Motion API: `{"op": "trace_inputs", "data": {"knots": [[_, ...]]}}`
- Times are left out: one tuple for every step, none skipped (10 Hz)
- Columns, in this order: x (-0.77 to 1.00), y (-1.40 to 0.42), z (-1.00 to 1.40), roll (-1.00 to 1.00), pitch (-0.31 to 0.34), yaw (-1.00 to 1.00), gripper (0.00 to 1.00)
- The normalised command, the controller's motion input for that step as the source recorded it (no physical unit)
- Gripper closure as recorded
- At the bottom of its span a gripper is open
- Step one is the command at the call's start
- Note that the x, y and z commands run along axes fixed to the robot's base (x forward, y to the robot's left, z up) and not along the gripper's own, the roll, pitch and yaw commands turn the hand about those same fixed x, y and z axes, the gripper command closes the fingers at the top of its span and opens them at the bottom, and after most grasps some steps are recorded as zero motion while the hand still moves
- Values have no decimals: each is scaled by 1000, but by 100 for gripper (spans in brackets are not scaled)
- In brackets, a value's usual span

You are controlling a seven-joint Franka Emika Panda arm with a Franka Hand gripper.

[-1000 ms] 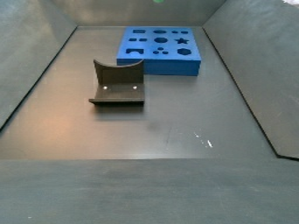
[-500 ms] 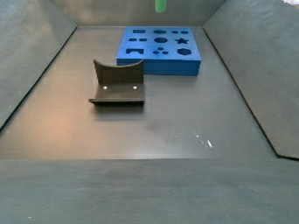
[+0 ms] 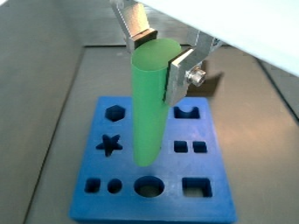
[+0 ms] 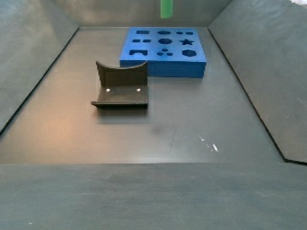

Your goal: Insert the oval object.

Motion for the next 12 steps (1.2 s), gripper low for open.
{"op": "trace_inputs", "data": {"knots": [[0, 0, 0, 0, 0, -1000, 100], [0, 0, 0, 0, 0, -1000, 100], [0, 0, 0, 0, 0, -1000, 100], [0, 0, 0, 0, 0, -1000, 100], [0, 0, 0, 0, 0, -1000, 100], [0, 0, 0, 0, 0, -1000, 100], [0, -26, -289, -3, -27, -1000, 100], [0, -20, -323, -69, -66, -1000, 100], [0, -29, -289, -81, -51, -994, 100], [0, -37, -260, -87, -30, -980, 100], [0, -43, -240, -93, -30, -974, 100], [0, -89, -220, -87, -37, -946, 100]]}}
